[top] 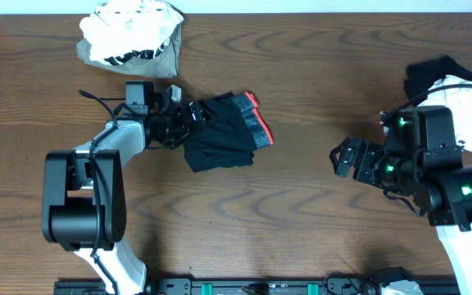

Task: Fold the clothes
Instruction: 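Lift the bundle with the left gripper and carry it up-left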

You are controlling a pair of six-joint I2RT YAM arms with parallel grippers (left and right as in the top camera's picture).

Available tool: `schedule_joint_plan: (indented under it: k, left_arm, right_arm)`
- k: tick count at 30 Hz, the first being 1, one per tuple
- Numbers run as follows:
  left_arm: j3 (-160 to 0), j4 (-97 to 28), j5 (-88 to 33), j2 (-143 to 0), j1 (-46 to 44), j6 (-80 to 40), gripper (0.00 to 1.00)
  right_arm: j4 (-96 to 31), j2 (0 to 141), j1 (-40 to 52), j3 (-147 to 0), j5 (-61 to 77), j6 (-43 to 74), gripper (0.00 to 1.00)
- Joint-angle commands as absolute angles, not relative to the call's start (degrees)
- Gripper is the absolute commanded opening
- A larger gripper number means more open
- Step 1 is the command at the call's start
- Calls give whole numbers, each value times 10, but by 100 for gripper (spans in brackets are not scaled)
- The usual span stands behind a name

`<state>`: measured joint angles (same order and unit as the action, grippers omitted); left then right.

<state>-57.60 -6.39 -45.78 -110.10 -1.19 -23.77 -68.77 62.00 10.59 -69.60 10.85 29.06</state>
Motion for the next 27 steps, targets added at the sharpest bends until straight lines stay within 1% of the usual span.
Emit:
schedule_joint_plan:
  k: [1,3,4,7,8,9,10,11,16,19,27]
  left_arm:
    - [-537,-80,-399,-1190,-21,-237,98]
    - [-537,-74,-399,-1207,-21,-237,100]
    - [-537,-71,-399,-1214,-21,-237,95]
    - [-537,-55,-416,-1227,-21,-237,69]
    - [-537,-53,-416,-1227,-21,-237,54]
    - [-537,-52,-416,-1227,-21,-237,32]
    - [-537,-50,-416,-1227,-21,-237,13]
    - [-537,-50,-416,-1227,-21,-237,7]
    - [-538,-44,-417,-1227,-21,-237,6]
    - [-542,-26,-441,-1217,-21,-229,6]
    - [-590,15,-451,-1139,-21,-204,6]
  right_arm:
    - [-687,635,101,-703,103,280,99]
    - [-688,645,101,-703,103,280,99]
    - [-688,649,101,-703,103,280,99]
    - [-688,664,102,-703,103,275,99]
    - [-688,668,102,-703,103,275,99]
    - [-688,673,102,-703,103,275,99]
    - [-688,678,102,-703,103,275,99]
    - [-688,680,102,-703,103,275,99]
    - [-688,690,102,-703,103,273,99]
    - [-688,691,102,-703,103,269,99]
    - [-690,691,101,-703,103,258,99]
